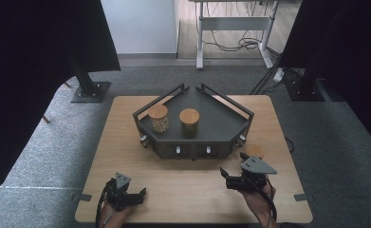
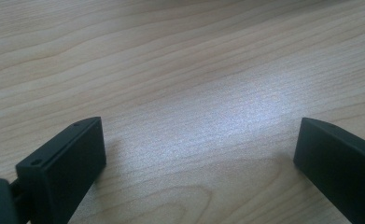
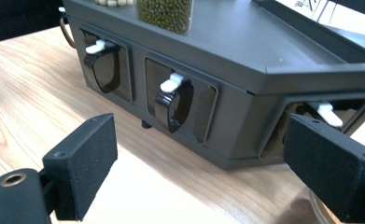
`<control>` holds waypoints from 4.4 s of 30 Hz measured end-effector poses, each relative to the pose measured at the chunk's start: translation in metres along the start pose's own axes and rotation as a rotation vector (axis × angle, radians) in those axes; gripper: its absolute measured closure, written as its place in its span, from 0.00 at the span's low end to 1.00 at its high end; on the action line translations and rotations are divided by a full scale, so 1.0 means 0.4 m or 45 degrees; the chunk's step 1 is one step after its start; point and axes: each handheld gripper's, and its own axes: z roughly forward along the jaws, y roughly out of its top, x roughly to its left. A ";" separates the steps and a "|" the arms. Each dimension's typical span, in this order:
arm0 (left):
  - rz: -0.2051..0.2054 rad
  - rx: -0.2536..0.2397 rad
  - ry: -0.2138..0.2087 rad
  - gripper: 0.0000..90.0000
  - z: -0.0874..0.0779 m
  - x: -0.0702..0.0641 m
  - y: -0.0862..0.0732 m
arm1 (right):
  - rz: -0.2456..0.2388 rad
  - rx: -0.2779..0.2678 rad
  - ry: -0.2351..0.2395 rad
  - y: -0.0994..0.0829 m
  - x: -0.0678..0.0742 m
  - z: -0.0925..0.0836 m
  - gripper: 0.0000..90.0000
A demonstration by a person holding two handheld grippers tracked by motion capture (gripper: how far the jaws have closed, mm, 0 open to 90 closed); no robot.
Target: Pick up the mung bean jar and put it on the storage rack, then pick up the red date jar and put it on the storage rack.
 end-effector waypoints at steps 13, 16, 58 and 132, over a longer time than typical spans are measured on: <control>-0.001 0.000 0.001 0.02 0.000 0.000 0.000 | 0.019 0.031 -0.044 -0.046 -0.004 -0.023 0.11; -0.001 0.000 0.001 0.02 0.000 0.000 0.000 | 0.019 0.036 -0.065 -0.060 -0.003 -0.029 0.11; -0.009 0.000 0.009 0.02 -0.001 -0.003 -0.001 | 0.171 0.155 -0.193 -0.177 -0.033 -0.046 0.12; -0.022 0.002 0.024 0.02 -0.002 -0.005 -0.001 | 0.239 0.084 -0.353 -0.116 -0.111 0.103 0.16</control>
